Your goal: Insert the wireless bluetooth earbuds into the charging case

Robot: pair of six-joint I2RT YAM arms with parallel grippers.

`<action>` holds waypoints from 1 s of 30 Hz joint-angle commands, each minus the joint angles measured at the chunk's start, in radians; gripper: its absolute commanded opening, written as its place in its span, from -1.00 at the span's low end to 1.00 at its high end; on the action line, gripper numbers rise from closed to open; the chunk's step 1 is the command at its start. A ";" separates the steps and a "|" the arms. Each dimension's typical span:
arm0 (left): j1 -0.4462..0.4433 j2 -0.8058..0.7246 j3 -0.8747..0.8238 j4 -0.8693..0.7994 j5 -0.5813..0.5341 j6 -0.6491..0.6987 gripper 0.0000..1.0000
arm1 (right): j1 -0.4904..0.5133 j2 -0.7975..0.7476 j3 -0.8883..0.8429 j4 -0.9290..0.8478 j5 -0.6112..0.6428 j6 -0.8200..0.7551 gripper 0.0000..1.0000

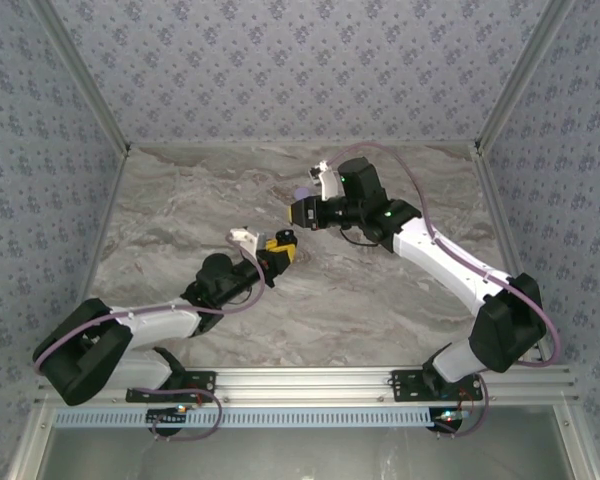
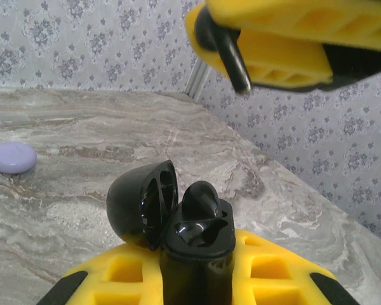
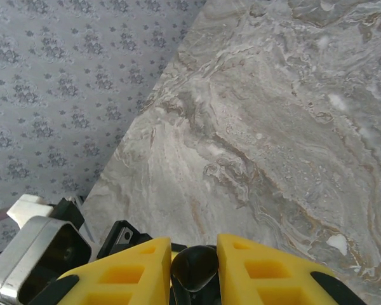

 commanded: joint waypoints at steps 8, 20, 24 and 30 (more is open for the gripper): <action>-0.011 -0.033 0.080 0.001 -0.030 -0.023 -0.69 | 0.022 -0.024 0.037 0.017 -0.036 -0.036 -0.49; -0.011 -0.063 0.089 -0.043 -0.039 -0.023 -0.69 | 0.037 -0.020 0.039 0.019 -0.043 -0.046 -0.49; -0.011 -0.072 0.089 -0.047 -0.039 -0.025 -0.69 | 0.042 -0.020 0.042 0.015 -0.045 -0.052 -0.48; -0.010 -0.088 0.088 -0.058 -0.036 -0.027 -0.69 | 0.048 -0.018 0.038 0.013 -0.034 -0.062 -0.48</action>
